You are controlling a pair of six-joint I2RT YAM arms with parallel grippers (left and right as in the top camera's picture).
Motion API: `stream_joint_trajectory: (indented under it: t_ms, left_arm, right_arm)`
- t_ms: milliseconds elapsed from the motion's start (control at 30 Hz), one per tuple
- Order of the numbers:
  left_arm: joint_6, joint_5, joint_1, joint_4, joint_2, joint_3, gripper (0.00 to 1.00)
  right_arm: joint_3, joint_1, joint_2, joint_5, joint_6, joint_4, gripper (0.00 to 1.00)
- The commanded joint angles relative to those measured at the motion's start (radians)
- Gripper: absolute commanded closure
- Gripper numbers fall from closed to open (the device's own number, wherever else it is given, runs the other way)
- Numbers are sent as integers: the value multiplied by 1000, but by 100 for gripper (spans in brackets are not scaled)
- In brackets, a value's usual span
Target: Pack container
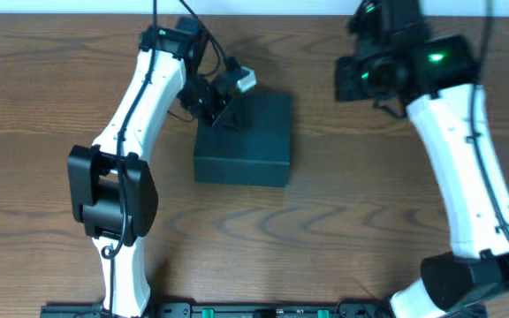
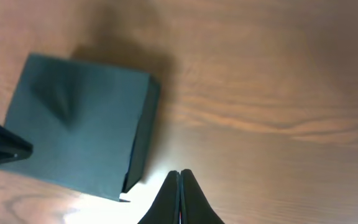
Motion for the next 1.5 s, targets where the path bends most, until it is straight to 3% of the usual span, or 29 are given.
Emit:
stream_joint_trajectory:
  t_ms: [0, 300, 500, 667, 800, 1000, 1233, 1467]
  left_arm:
    - [38, 19, -20, 31, -3, -68, 94]
    - [26, 20, -27, 153, -3, -224, 94]
    - [4, 19, -30, 213, -3, -303, 94]
    - [-7, 21, -31, 229, -3, -330, 95]
    - [-7, 19, -32, 229, -3, -330, 94]
    - [-8, 16, -40, 205, -3, -330, 94]
    - [-7, 16, -55, 180, -3, -330, 94]
    - [-7, -8, -70, 193, -3, -330, 94]
  right_arm:
    - [-76, 11, -66, -58, 36, 39, 98]
    - [-309, 82, -330, -101, -51, 82, 99]
    - [-593, 205, -397, -118, 85, 154, 98]
    - [-844, 340, -400, -148, 190, 383, 98]
    - [-1018, 409, -397, -52, 313, 631, 98]
    - [-1199, 463, -360, -19, 352, 949, 99]
    - [-1243, 523, -243, -15, 396, 1085, 99]
    - [-1243, 556, -129, 111, 520, 1210, 99]
